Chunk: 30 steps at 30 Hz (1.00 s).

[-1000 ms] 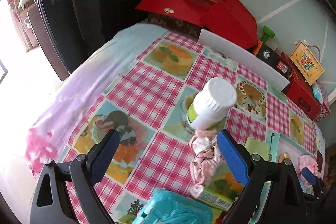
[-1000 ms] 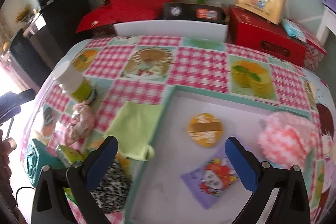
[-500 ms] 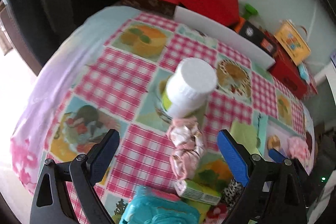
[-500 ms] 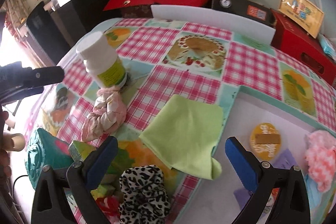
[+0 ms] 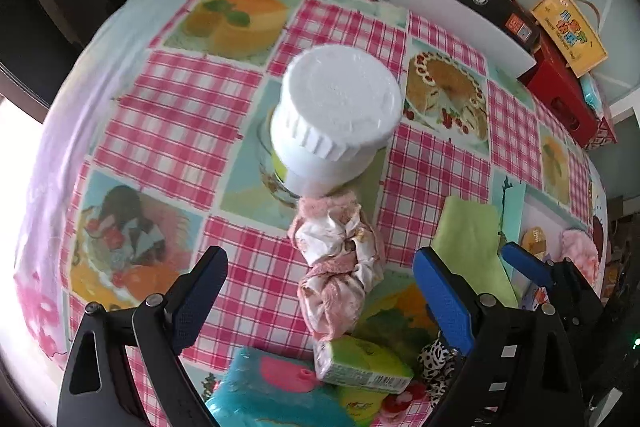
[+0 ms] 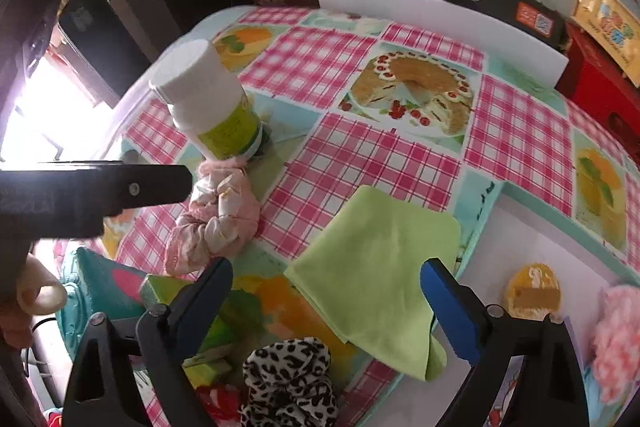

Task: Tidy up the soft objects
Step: 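Move both grippers back to the pile toward the green cloth and pink scrunchie, then grasp the pink scrunchie with the left gripper while the right grasps the green cloth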

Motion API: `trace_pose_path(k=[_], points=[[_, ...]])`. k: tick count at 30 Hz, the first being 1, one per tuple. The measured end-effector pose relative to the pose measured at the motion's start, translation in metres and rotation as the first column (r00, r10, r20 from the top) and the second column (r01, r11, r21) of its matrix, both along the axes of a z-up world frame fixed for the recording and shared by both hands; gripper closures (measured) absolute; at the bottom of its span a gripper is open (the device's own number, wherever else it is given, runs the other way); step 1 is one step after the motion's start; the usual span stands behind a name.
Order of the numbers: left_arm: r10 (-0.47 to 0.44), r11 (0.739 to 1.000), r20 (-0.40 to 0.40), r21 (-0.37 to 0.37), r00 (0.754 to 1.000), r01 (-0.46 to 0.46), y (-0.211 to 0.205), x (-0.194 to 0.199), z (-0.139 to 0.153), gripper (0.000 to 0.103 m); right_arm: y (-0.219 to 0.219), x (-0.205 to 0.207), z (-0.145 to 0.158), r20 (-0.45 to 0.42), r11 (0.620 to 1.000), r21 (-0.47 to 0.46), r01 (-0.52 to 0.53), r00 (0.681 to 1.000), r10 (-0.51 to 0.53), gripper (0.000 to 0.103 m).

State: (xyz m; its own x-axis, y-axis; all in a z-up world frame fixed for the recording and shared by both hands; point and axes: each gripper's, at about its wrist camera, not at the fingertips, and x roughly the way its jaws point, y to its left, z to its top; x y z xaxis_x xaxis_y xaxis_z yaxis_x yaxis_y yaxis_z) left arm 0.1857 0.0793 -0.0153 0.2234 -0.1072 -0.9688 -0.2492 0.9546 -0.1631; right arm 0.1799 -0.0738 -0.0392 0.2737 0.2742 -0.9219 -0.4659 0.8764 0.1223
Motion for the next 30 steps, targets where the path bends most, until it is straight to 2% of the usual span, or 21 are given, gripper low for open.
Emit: trace_pose_path(k=[2,6,9,13,17,20,21,22,25,28,30], points=[[-0.004,1.0,-0.021,0.015,1.0,0.005,-0.003,0.003,-0.005,0.009,0.003,0.002,-0.005,-0.014,1.0,-0.02,-0.014,1.0,0.014,0.011],[-0.004,1.0,-0.06,-0.002,0.998,0.004,-0.005,0.01,-0.016,0.009,0.001,0.009,-0.015,-0.043,0.999,-0.039,0.001,0.999,-0.002,0.012],[0.002,1.0,-0.079,0.0,0.997,-0.002,-0.008,0.012,-0.023,0.01,0.003,0.012,-0.023,-0.066,0.999,-0.051,-0.012,0.998,0.008,0.018],[-0.01,1.0,-0.114,0.001,0.993,0.01,-0.015,0.017,-0.034,0.022,0.005,0.014,-0.029,-0.069,0.997,-0.078,-0.025,0.997,0.02,0.02],[-0.016,1.0,-0.135,0.015,0.991,0.018,-0.019,0.021,-0.042,0.023,0.004,0.015,-0.029,-0.065,0.996,-0.09,-0.027,0.998,0.021,0.02],[-0.02,0.999,-0.142,0.022,0.99,0.023,-0.021,0.025,-0.046,0.025,0.007,0.014,-0.03,-0.051,0.994,-0.109,-0.03,0.998,0.024,0.027],[-0.021,0.999,-0.145,0.024,0.989,0.025,-0.022,0.025,-0.047,0.029,0.006,0.014,-0.03,-0.049,0.994,-0.106,-0.023,0.999,0.018,0.031],[-0.024,0.999,-0.149,0.027,0.988,0.029,-0.023,0.028,-0.048,0.04,0.004,0.014,-0.03,-0.045,0.995,-0.103,-0.012,0.999,0.008,0.037],[-0.032,0.999,-0.158,0.026,0.987,0.036,-0.027,0.032,-0.052,0.045,-0.004,0.019,-0.028,-0.039,0.995,-0.097,0.019,0.999,-0.023,0.053],[-0.043,0.999,-0.164,0.016,0.985,0.046,-0.033,0.035,-0.055,0.059,-0.012,0.021,-0.025,-0.036,0.995,-0.09,0.041,0.998,-0.044,0.065],[-0.051,0.998,-0.164,0.02,0.985,0.055,-0.037,0.036,-0.057,0.063,-0.016,0.022,-0.024,-0.036,0.996,-0.072,0.055,0.998,-0.058,0.069]])
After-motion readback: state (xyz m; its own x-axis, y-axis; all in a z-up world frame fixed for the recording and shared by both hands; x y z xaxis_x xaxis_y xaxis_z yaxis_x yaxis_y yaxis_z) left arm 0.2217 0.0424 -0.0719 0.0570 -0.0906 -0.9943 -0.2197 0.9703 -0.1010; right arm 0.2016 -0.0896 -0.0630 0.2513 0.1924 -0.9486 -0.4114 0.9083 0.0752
